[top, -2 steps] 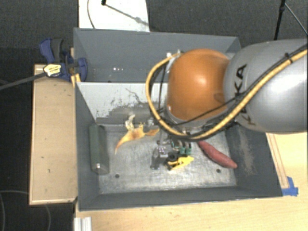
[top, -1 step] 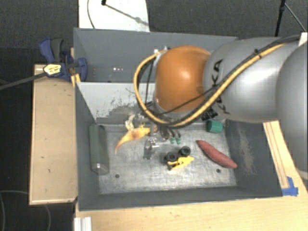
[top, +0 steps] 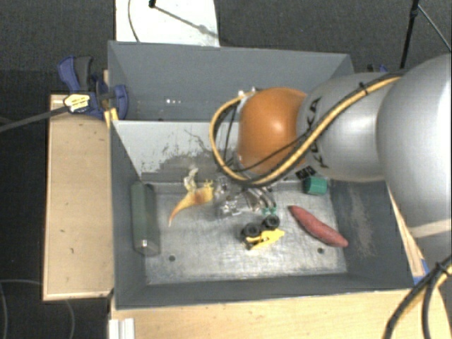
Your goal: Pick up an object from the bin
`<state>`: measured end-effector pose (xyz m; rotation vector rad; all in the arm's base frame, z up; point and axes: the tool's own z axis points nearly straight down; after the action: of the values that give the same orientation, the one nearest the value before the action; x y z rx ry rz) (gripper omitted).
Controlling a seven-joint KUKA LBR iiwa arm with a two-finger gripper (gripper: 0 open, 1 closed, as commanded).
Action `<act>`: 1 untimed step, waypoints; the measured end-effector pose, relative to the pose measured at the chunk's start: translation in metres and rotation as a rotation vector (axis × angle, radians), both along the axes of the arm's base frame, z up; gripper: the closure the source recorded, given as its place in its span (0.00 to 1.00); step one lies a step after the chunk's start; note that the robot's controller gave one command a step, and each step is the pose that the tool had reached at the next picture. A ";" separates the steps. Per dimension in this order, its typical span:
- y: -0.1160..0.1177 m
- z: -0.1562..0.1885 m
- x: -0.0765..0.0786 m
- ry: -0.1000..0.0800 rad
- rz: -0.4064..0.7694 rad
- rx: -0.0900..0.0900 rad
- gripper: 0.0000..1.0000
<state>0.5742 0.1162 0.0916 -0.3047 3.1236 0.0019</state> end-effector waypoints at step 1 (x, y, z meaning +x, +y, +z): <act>0.000 0.000 -0.001 0.002 -0.004 0.000 0.00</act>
Offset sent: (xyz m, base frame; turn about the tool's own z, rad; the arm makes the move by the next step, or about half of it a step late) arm 0.0000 0.0000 0.0000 0.0000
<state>0.5737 0.1161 0.0913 -0.2981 3.1259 0.0019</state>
